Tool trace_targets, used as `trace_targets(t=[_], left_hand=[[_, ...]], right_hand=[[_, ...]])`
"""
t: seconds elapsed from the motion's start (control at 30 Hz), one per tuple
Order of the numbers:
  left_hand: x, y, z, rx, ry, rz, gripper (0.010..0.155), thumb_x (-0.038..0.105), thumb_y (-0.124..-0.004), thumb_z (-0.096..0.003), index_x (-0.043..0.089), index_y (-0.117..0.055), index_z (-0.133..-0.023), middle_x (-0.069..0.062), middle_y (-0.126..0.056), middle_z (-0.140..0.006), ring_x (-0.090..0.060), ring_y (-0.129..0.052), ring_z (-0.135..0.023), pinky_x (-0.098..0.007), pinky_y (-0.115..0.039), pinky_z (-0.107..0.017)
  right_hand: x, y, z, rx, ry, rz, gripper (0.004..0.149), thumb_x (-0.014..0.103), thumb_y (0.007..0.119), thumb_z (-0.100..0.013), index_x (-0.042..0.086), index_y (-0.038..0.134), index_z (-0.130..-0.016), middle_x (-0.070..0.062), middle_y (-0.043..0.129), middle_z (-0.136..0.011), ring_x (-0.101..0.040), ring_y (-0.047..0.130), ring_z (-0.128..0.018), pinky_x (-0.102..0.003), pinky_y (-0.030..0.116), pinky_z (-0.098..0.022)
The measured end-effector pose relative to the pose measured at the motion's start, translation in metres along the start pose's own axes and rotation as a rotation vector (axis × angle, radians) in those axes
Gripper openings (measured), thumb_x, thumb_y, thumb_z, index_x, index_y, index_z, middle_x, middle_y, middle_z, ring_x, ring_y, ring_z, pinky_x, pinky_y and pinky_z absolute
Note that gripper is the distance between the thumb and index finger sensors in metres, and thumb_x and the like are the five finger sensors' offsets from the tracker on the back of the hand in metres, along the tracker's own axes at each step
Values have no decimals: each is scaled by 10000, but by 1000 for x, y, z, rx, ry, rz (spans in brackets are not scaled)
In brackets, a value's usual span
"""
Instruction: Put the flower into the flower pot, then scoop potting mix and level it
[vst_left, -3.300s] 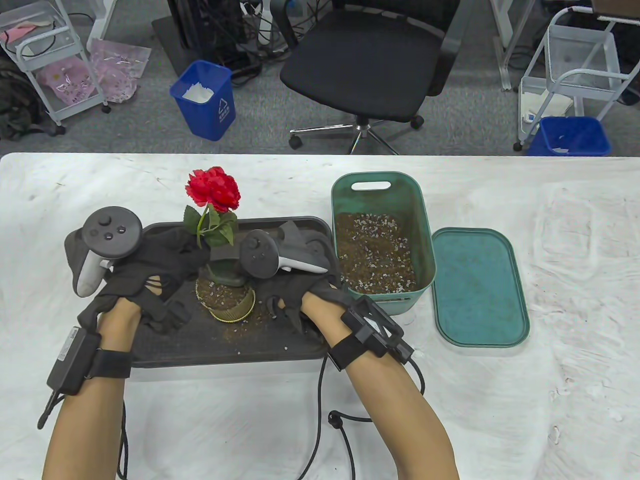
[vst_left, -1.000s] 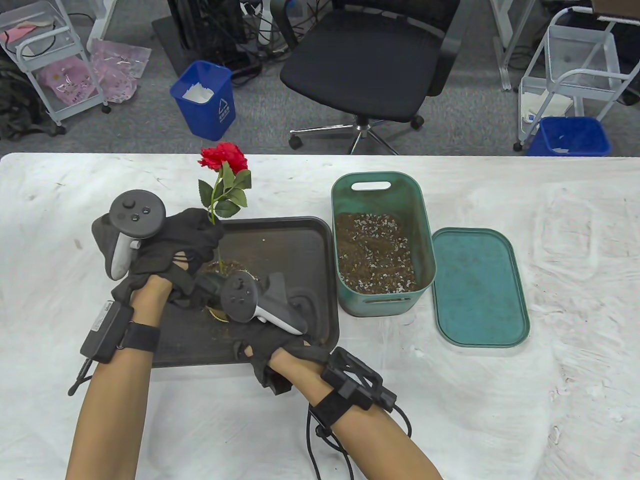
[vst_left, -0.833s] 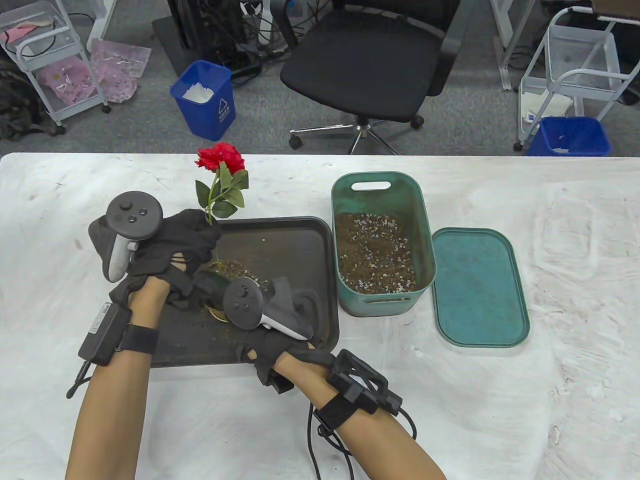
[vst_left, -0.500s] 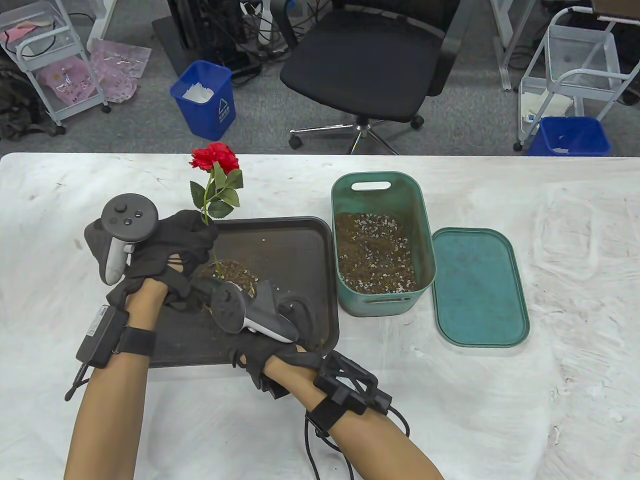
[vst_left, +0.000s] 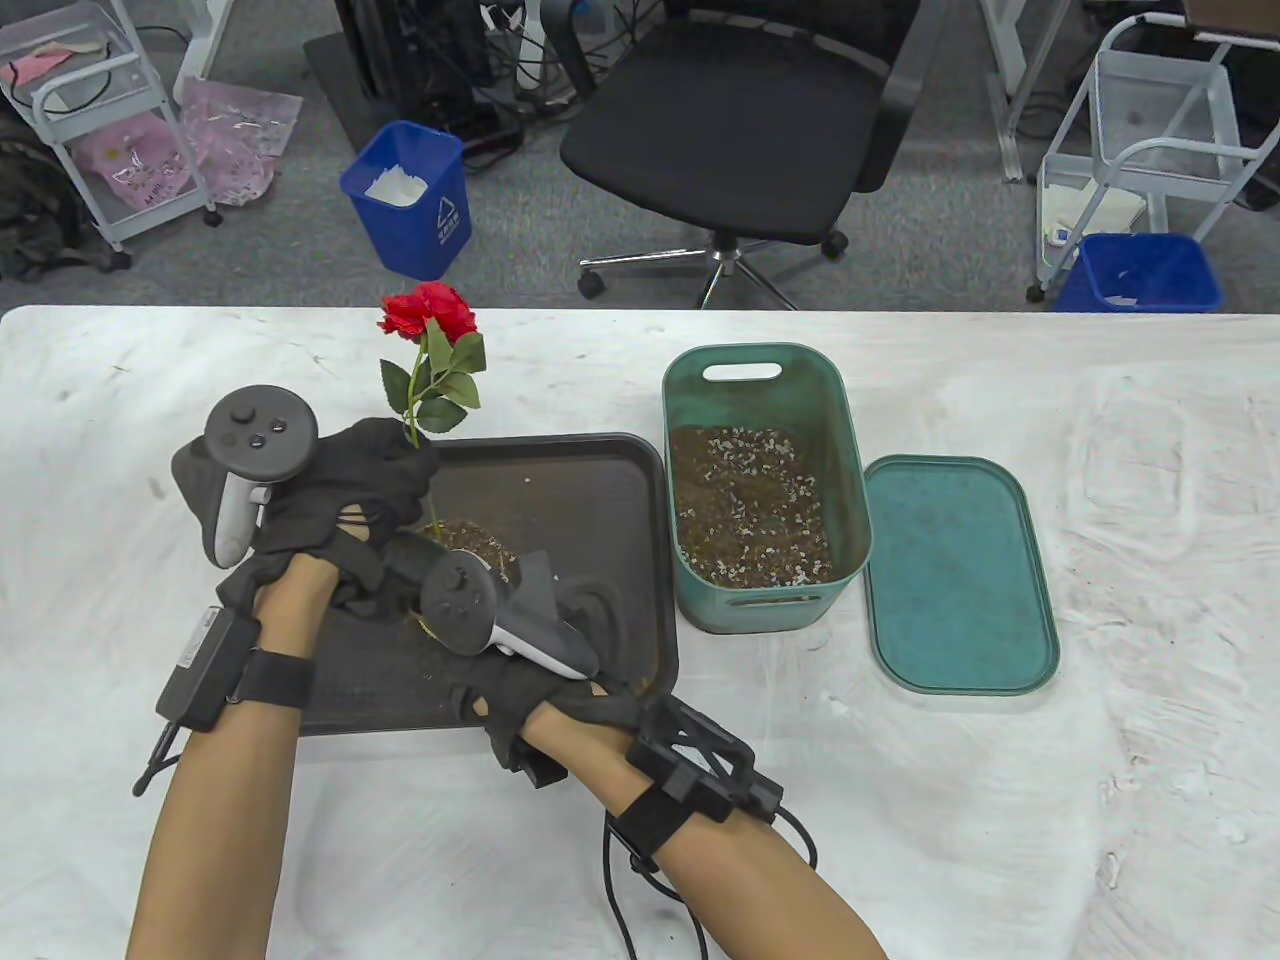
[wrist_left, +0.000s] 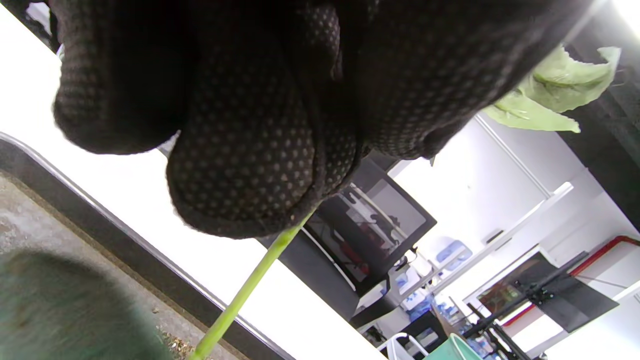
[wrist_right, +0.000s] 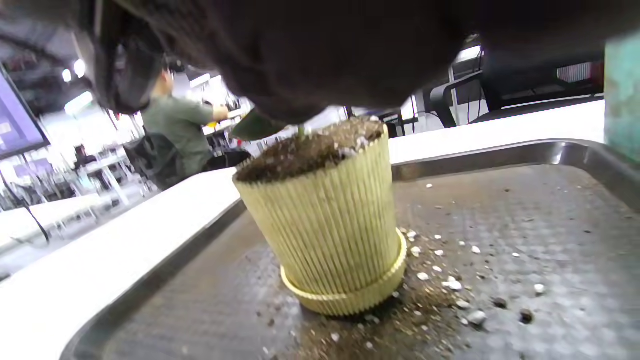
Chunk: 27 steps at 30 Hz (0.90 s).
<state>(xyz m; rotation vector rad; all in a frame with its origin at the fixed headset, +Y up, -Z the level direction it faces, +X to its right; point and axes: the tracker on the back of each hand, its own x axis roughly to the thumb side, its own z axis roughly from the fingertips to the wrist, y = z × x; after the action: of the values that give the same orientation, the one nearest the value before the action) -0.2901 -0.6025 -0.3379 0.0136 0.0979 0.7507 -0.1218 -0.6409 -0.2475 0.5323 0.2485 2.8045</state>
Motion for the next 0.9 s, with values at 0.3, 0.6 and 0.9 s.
trace_targets(t=[0.3,0.6,0.9], left_hand=[[-3,0,0,2,1,16,430,426,-965,-323,223,-972,-702,-8,-1088,-577,-161,-1187,-280,-364,-1000,-286],[2,2,6,2,-14,-15,430,426,-964,-324,228,-970,-705,-5,-1084,-587,-167,-1183,-292,-365,-995,-298],[-2,13,23,-29,-49,-3,430,424,-955,-332,248,-957,-725,-11,-1068,-625,-183,-1174,-328,-377,-977,-329]], right_hand=[[3,13,-5,102,120,-66,472,329,642,-460,161,583,-896,-42,937,-390,-133,952,-9,-334,875,102],[-22,4,21,-125,6,-135,473,348,661,-439,176,610,-876,-21,950,-382,-124,951,-18,-334,874,79],[-62,-19,20,-117,106,-226,474,351,662,-439,181,623,-880,-24,952,-390,-140,949,-35,-349,866,57]])
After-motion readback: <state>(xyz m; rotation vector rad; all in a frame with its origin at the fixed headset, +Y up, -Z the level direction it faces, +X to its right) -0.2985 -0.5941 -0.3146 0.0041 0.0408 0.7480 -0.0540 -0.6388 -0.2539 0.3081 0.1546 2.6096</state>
